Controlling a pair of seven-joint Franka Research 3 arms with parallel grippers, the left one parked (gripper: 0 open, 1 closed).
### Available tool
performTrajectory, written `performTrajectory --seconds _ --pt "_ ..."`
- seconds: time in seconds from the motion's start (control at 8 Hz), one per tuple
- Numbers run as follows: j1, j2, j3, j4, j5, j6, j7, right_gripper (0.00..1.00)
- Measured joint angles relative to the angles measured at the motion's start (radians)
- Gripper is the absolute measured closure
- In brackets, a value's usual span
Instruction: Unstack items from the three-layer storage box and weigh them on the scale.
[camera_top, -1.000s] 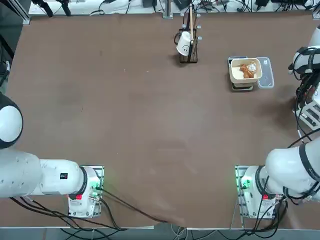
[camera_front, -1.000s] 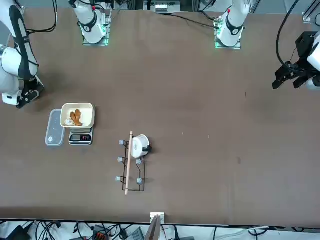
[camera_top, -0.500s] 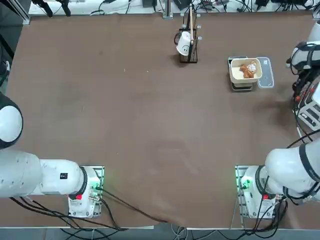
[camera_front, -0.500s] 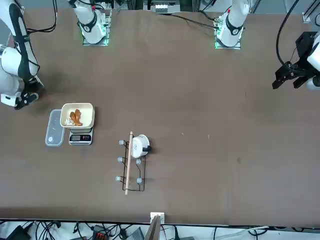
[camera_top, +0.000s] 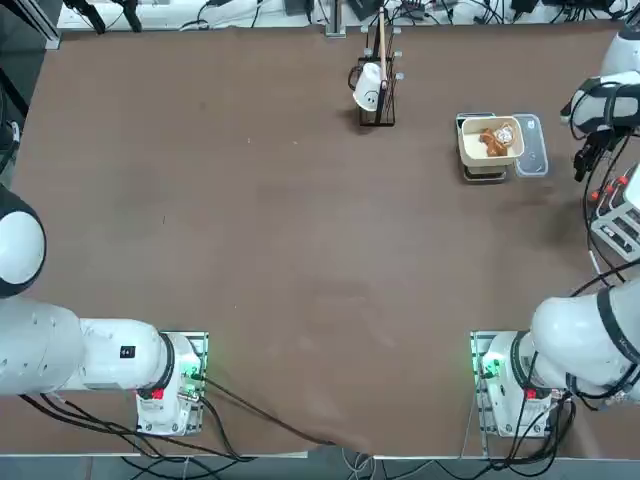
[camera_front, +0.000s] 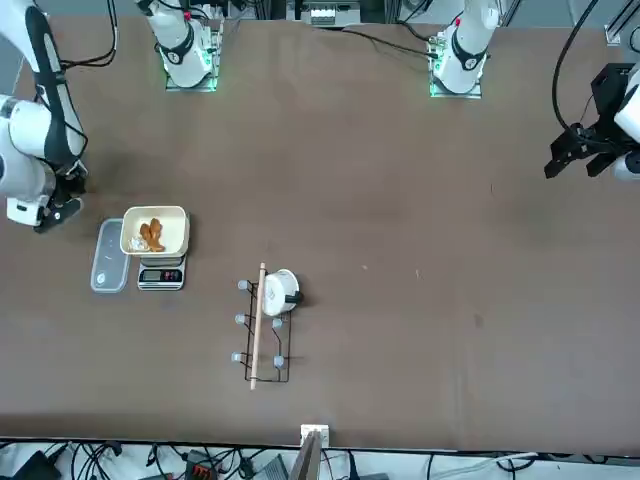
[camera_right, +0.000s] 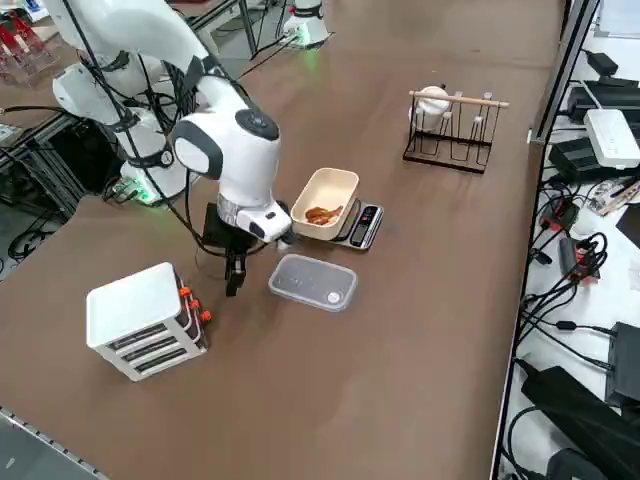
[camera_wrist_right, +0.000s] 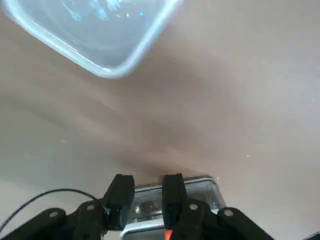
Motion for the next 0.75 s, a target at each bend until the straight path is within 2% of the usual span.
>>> performTrajectory --seconds 0.25,0.75 --pt "-0.036 0.054 -0.009 0.003 -0.044 0.048 0.000 0.57" --pt "-0.062 0.068 -0.009 0.009 -0.080 0.052 -0.001 0.48"
